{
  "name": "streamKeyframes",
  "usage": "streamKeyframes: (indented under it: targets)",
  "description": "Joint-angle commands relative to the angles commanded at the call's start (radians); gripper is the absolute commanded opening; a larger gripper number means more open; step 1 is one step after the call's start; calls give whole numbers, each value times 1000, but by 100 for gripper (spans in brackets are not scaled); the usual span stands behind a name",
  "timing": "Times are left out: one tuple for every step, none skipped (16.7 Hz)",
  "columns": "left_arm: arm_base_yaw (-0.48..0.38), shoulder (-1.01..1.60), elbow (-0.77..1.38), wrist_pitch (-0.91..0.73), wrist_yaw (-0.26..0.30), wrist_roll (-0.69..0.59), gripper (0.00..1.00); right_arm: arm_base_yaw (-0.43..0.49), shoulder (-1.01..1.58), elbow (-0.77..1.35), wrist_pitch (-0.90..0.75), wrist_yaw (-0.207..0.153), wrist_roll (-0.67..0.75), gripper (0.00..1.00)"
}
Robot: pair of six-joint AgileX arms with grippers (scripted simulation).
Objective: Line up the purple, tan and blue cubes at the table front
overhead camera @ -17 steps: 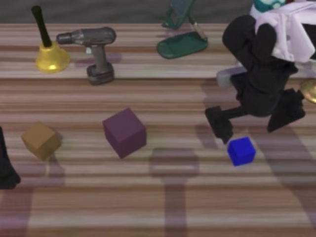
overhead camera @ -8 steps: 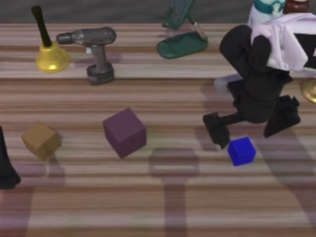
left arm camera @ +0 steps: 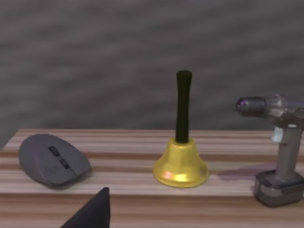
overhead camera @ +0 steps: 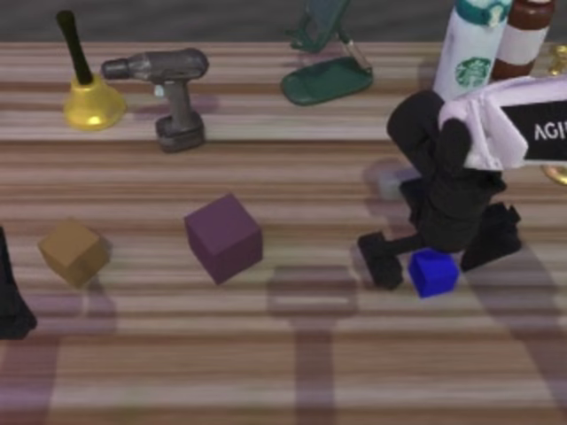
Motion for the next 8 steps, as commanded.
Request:
streamKeyframes:
  targets:
    - [0, 0, 0, 0, 0, 0, 100, 0, 0, 0, 0, 0, 0, 100]
    - [0, 0, 0, 0, 0, 0, 100, 0, 0, 0, 0, 0, 0, 100]
    - [0, 0, 0, 0, 0, 0, 100, 0, 0, 0, 0, 0, 0, 92]
    - [0, 0, 0, 0, 0, 0, 100, 0, 0, 0, 0, 0, 0, 85]
    - [0, 0, 0, 0, 0, 0, 100, 0, 0, 0, 0, 0, 0, 77]
    - [0, 0, 0, 0, 0, 0, 100, 0, 0, 0, 0, 0, 0, 70]
    - [0, 0, 0, 0, 0, 0, 100, 0, 0, 0, 0, 0, 0, 62]
    - [0, 0, 0, 0, 0, 0, 100, 0, 0, 0, 0, 0, 0, 55]
